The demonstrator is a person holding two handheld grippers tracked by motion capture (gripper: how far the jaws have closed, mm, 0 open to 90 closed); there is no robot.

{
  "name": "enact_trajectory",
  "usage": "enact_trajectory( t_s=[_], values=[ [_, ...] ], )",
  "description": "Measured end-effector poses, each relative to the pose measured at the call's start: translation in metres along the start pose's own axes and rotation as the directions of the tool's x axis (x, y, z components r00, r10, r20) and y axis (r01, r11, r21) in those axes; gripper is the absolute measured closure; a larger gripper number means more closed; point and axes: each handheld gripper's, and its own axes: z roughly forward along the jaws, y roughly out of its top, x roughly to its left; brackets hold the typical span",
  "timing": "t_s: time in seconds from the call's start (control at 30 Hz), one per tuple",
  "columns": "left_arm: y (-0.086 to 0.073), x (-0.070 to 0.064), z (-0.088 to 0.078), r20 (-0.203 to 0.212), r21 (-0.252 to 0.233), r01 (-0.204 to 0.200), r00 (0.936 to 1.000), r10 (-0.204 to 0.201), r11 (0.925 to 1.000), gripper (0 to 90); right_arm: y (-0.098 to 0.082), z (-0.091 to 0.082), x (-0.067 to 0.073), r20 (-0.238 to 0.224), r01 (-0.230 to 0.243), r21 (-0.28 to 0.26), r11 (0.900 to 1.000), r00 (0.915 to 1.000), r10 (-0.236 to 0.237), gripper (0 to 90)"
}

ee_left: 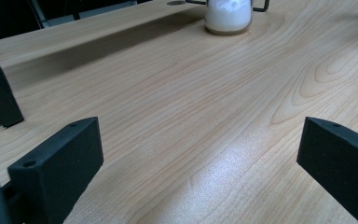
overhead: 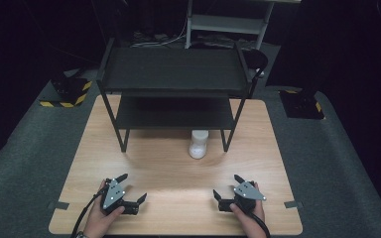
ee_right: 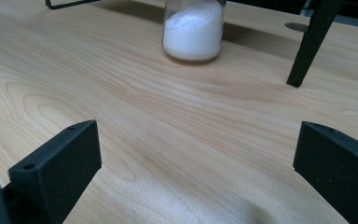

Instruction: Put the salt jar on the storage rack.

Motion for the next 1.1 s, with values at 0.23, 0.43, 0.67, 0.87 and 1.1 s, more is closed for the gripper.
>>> enact_trajectory(
  t_s=[0.23,0.43,0.67,0.87,1.1],
  values=[
    [0.0,-0.001,0.0,-0.002,-0.002,-0.005,1.0,0.005,1.0,0.5,0.03,-0.006,-0.003,0.003,0.004,-0.054,0.999,1.0,-0.004,1.0],
    [0.0,0.0,0.0,0.0,-0.002,-0.004,1.0,0.004,1.0,0.5,0.056,-0.003,-0.005,0.004,0.023,-0.074,0.997,0.9997,-0.022,1.0],
    [-0.001,0.0,0.0,0.004,-0.004,-0.005,1.0,0.005,1.0,0.5,0.08,0.018,-0.009,0.001,0.022,-0.074,0.997,0.9998,-0.022,1.0],
    [-0.001,0.0,0.0,0.008,-0.004,-0.008,0.9999,0.008,1.0,0.5,0.095,0.048,-0.01,-0.02,0.015,-0.07,0.997,0.9997,-0.016,1.0],
    [-0.001,0.0,-0.001,0.01,-0.007,-0.011,0.9999,0.011,0.9999,0.5,0.099,0.079,-0.013,-0.037,-0.03,-0.076,0.997,0.999,0.027,1.1]
  ],
)
